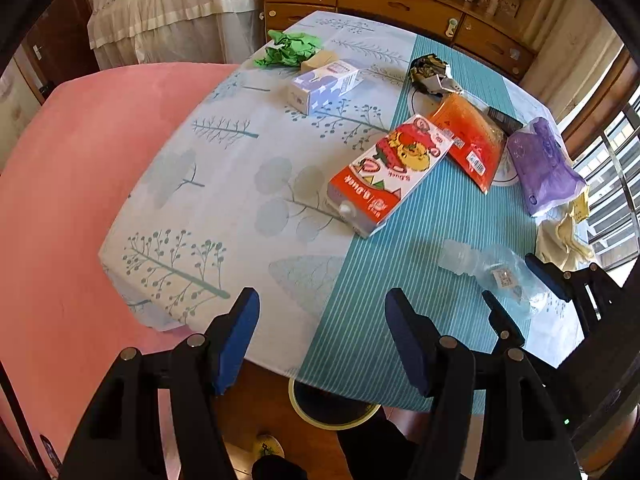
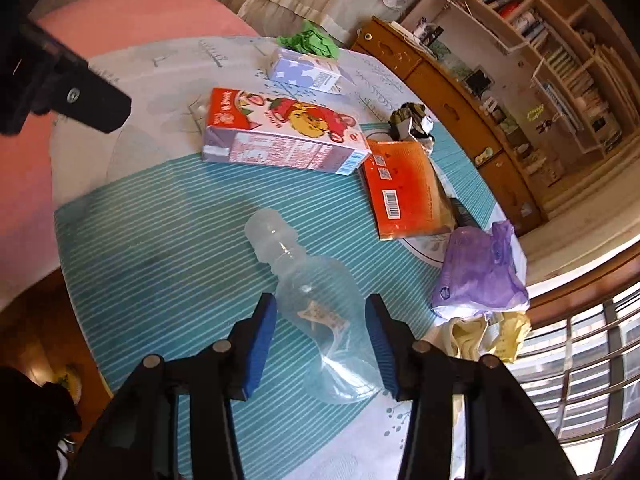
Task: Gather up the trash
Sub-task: 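Grasp the B.Duck juice box with the left tool while the right tool grasps the clear bottle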
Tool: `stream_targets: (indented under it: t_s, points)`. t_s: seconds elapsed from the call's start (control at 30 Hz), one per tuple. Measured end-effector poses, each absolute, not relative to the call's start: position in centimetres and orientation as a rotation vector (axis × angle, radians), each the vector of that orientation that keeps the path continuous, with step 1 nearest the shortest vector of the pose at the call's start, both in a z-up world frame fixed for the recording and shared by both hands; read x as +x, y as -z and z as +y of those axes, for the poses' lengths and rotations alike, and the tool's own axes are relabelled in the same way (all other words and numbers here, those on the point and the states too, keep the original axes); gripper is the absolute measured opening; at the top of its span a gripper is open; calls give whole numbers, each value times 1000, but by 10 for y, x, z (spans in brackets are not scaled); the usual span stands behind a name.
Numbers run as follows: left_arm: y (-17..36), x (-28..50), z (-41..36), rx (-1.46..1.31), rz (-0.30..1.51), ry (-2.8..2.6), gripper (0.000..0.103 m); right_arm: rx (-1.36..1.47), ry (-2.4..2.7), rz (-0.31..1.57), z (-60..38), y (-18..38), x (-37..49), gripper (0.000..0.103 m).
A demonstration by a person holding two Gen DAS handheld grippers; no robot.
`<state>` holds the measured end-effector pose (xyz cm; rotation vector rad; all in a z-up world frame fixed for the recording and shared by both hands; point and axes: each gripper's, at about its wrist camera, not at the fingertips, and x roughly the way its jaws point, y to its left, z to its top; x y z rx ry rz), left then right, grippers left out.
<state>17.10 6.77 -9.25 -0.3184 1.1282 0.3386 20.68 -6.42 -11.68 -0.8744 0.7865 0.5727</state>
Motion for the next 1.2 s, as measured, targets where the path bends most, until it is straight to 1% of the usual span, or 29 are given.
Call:
stream_targets:
  t_s: [0.1, 0.27, 0.43, 0.6, 0.63, 0.77, 0.87, 1.03, 1.2]
  points:
    - [84, 195, 63, -288, 1131, -315, 64, -690, -612, 897, -78, 100, 240, 45]
    - [84, 244, 54, -208, 1191, -237, 64, -385, -648, 1084, -100, 87, 290, 44]
    - [97, 292, 47, -119, 1252, -188, 64, -178, -669, 1196, -119, 85, 321, 44]
    - [117, 328, 42, -78, 1323, -125, 64, -104, -687, 1252, -128, 84, 339, 44]
    - [120, 334, 41, -67, 1335, -124, 65, -97, -690, 1258, -129, 84, 342, 44]
    - [124, 352, 38, -3, 1329, -133, 65, -88, -706, 1270, -129, 85, 348, 44]
    - [129, 361, 40, -18, 1354, -119, 65, -82, -722, 1282, -128, 86, 350, 44]
    - [147, 369, 54, -94, 1445, -103, 65, -98, -727, 1295, -126, 88, 352, 44]
    - [151, 365, 64, -131, 1431, -108, 59, -110, -726, 1316, -124, 97, 351, 43]
